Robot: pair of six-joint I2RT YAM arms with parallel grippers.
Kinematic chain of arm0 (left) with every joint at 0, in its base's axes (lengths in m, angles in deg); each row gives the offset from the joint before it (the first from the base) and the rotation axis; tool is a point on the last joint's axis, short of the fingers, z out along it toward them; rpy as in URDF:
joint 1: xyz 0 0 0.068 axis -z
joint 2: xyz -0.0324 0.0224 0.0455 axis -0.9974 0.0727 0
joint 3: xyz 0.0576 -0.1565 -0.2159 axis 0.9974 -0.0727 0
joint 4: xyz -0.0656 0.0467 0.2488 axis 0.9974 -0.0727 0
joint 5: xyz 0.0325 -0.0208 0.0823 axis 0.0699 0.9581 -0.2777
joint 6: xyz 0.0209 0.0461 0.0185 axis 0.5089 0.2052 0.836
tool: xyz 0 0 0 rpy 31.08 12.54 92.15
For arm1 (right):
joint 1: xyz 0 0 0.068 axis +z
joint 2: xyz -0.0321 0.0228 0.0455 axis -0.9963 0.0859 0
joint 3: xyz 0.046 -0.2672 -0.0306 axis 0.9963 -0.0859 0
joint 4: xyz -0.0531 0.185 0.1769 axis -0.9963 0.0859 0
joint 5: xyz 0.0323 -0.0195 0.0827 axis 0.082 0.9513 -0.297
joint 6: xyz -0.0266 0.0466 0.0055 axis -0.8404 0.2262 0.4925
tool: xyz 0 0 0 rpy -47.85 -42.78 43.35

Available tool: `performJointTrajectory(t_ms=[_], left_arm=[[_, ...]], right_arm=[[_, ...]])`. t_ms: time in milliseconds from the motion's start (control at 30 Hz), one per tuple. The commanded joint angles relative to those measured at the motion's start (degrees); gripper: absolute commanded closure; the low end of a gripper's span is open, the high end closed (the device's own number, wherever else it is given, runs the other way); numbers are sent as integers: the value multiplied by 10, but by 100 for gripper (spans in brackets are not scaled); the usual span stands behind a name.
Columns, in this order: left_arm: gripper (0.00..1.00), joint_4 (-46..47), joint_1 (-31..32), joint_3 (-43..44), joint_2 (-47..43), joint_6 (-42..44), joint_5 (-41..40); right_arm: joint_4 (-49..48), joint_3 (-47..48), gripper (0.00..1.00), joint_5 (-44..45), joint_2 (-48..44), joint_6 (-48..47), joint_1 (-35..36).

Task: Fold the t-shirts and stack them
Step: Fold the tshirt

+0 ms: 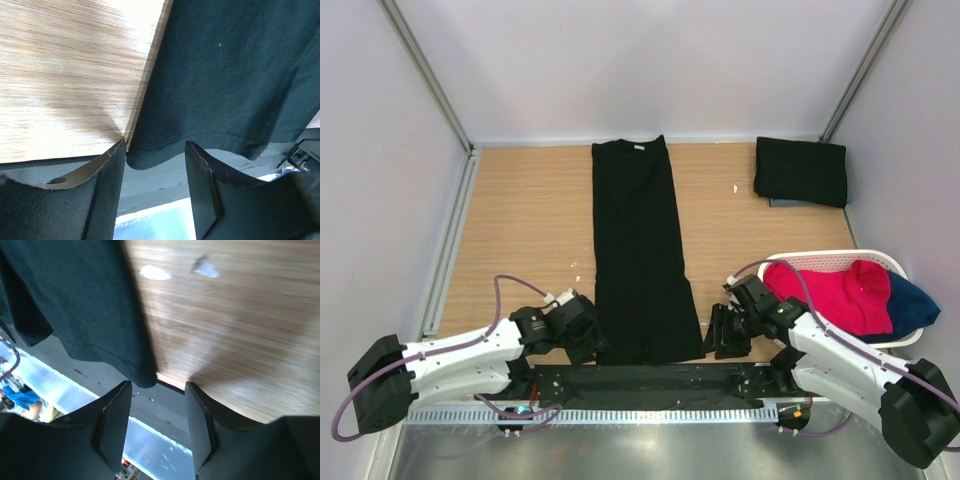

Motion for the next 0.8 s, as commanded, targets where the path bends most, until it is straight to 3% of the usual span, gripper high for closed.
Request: performJointTrajectory(t_ms=[0,67,200,467,567,667,767], left_arm=[[48,-19,4,-17,23,4,-6],[48,-18,4,-16,28,9,-2],[59,-23,4,-22,31,15,5],[61,-62,4,-27,25,29,5],[74,-63,4,-31,25,32,2],[100,-60,4,-37,25,32,2],[100,-48,4,-34,18,38,0]], right_arm=[[-30,-3,47,13,10,32,26],[-43,-2,47,27,22,42,50],[-57,1,51,45,37,62,75],[-60,-1,57,59,35,75,80],[-68,-5,64,60,35,82,83],[-72,-6,79,65,41,83,84],[-79,-2,87,72,42,82,84]])
